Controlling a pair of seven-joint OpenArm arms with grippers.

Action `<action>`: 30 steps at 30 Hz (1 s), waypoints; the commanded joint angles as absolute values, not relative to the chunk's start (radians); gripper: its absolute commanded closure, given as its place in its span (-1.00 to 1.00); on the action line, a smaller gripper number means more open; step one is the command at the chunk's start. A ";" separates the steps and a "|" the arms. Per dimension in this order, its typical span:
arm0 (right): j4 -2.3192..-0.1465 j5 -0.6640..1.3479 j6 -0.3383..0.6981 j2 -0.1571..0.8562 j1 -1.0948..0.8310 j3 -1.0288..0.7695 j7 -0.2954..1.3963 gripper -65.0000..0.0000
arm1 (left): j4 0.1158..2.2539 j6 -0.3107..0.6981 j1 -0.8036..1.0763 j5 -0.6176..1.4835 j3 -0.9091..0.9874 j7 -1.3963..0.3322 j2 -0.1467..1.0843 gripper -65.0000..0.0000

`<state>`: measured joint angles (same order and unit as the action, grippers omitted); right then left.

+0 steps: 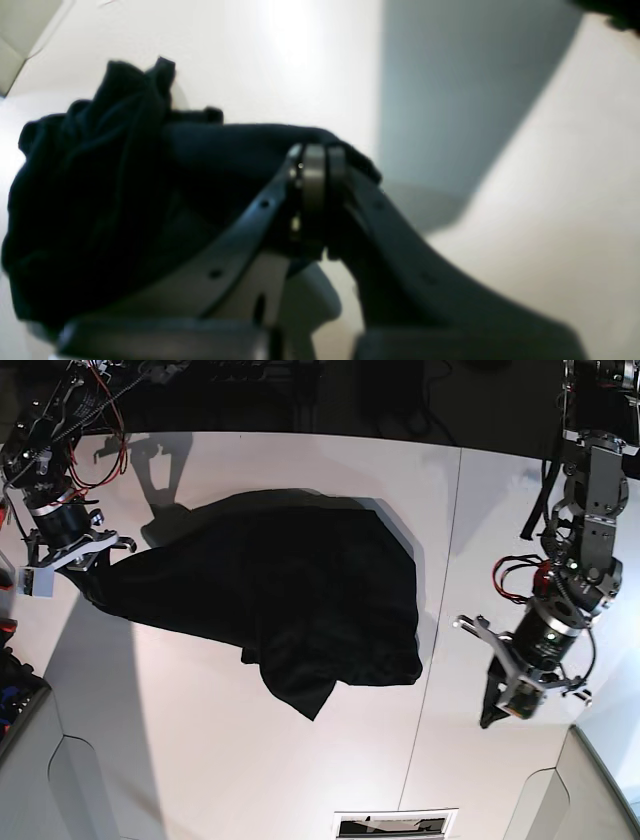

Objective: Layout the t-shirt on the table in an organized manner, then fold the t-shirt properly

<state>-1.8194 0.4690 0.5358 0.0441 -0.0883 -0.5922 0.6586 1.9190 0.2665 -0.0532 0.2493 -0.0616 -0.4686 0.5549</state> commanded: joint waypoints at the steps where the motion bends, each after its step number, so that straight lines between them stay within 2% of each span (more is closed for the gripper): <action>1: -1.838 0.497 0.542 0.056 -0.078 -0.614 0.630 1.00 | 1.945 0.284 -0.052 0.282 -0.043 -0.463 0.571 1.00; 6: -1.838 0.536 0.543 0.054 -0.078 -0.656 0.650 1.00 | 1.954 0.424 -0.023 0.511 -0.039 -0.484 0.553 1.00; 11: -1.838 0.535 0.543 0.030 -0.078 -0.654 0.652 1.00 | 1.953 0.444 0.004 0.595 -0.111 -0.492 0.450 1.00; 12: -1.838 0.535 0.543 0.025 -0.078 -0.652 0.652 1.00 | 1.953 0.450 0.003 0.594 -0.140 -0.501 0.431 0.81; 15: -1.838 0.535 0.543 0.011 -0.078 -0.652 0.652 1.00 | 1.946 0.450 0.003 0.560 -0.244 -0.506 0.389 0.00; 16: -1.838 0.535 0.543 0.007 -0.078 -0.652 0.652 1.00 | 1.941 0.450 0.002 0.536 -0.279 -0.505 0.375 -0.14; 22: -1.838 0.531 0.543 0.000 -0.078 -0.652 0.656 1.00 | 1.831 0.412 -0.017 0.305 -0.419 -0.479 0.260 -0.18; 28: -1.838 0.532 0.543 -0.001 -0.079 -0.652 0.656 1.00 | 1.701 0.232 -0.076 0.162 -0.477 -0.479 0.189 -0.18; 30: -1.838 0.531 0.543 0.000 -0.079 -0.653 0.656 1.00 | 1.686 0.210 -0.096 0.133 -0.477 -0.481 0.186 -0.17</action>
<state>-1.8194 0.5121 0.5354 -0.0082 -0.0887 -0.6521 0.6781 1.6711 0.2161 -0.0772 0.1234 -0.4782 -0.5079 0.1890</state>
